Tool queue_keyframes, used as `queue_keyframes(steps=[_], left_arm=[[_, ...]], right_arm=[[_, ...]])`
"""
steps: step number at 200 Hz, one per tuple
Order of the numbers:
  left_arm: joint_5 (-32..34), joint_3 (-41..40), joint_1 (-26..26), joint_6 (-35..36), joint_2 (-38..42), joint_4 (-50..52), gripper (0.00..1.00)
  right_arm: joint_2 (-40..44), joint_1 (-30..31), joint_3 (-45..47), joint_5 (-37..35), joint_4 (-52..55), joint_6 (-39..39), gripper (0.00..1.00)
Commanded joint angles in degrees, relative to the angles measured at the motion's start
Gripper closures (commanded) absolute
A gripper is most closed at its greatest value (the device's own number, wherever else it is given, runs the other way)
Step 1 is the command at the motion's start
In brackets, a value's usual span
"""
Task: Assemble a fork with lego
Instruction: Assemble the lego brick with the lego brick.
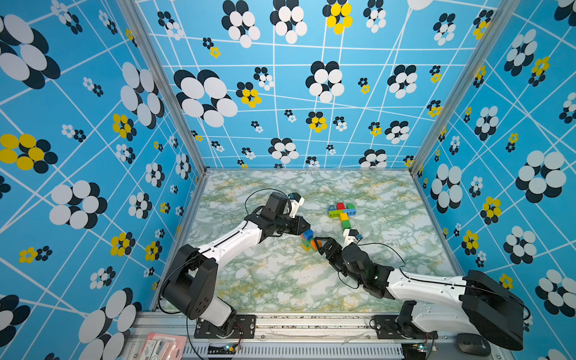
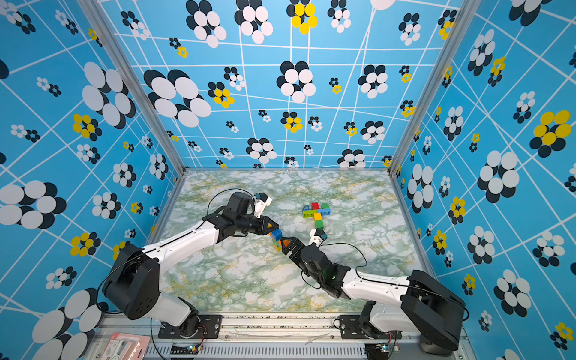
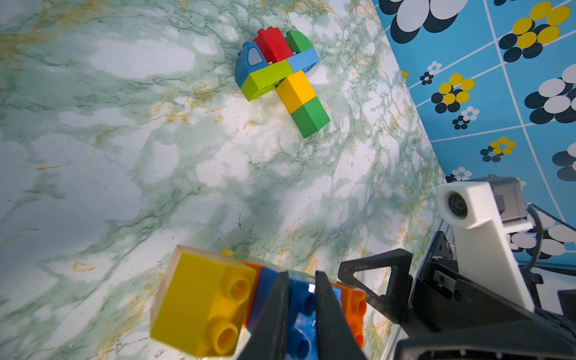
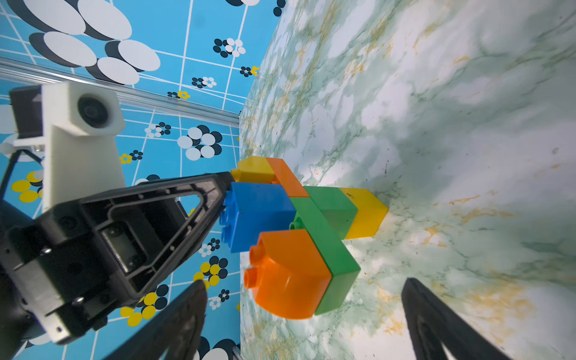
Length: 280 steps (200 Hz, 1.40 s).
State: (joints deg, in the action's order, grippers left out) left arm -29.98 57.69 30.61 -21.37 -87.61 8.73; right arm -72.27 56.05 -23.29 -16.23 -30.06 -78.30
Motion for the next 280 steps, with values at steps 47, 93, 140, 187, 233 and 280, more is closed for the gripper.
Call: queue_keyframes(steps=[47, 93, 140, 187, 233, 280], left_arm=[[1.86, -1.54, -0.46, 0.64, -0.85, 5.24, 0.82], [1.76, -1.53, -0.46, 0.68, -0.89, 5.15, 0.82], [1.51, -1.6, -0.51, 0.71, -1.07, 5.15, 0.82], [1.08, -1.4, -0.37, 0.8, -1.18, 5.15, 0.82], [0.71, -1.15, 0.15, 1.23, -1.64, 5.46, 0.82], [0.85, -1.16, 0.33, 1.26, -1.69, 5.59, 0.82]], right_arm=[[-5.45, 0.02, 0.56, 2.3, -10.36, -3.15, 0.14], [-6.04, -0.03, 0.57, 1.91, -10.47, -3.26, 0.24], [-6.14, 0.02, 0.8, 1.31, -9.66, -3.69, 0.33], [-7.0, 0.02, 1.22, 1.12, -9.74, -4.64, 0.39], [-7.14, 0.0, 2.23, 0.63, -9.03, -5.86, 0.42], [-3.1, 0.0, 2.35, -1.59, -5.49, -3.27, 0.18]])
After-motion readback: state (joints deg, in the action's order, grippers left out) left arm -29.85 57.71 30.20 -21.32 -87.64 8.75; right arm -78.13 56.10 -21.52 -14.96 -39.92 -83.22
